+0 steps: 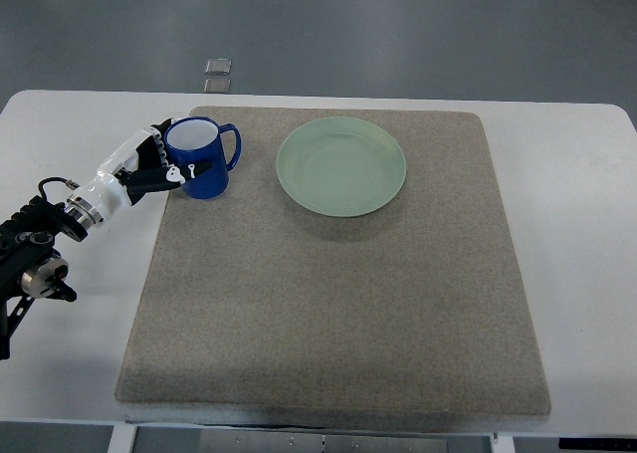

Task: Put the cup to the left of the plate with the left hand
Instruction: 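Lower the blue mug onto the board beside the plate, then open the left hand and release the blue mug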

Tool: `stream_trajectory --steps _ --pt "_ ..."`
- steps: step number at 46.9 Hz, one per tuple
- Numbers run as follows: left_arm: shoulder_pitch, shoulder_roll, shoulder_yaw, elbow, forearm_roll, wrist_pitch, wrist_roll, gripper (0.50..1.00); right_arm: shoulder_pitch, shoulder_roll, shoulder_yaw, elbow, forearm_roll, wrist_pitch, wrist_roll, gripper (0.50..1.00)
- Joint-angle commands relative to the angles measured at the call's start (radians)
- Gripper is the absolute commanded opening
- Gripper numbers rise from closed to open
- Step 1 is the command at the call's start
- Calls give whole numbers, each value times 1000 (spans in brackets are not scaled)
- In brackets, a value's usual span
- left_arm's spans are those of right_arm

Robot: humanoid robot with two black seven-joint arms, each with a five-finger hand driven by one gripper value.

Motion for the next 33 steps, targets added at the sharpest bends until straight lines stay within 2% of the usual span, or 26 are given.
stream_trajectory --steps 1,27,32,33 --pt "0 3 1 0 -15 -13 0 733 0 0 0 0 0 0 1 932" --pt "0 3 27 3 3 0 -2 728 0 0 0 0 0 0 1 932" --pt "0 5 27 1 5 2 -2 735 0 0 0 0 0 0 1 932" --pt "0 5 27 1 5 3 -2 750 0 0 0 0 0 0 1 932"
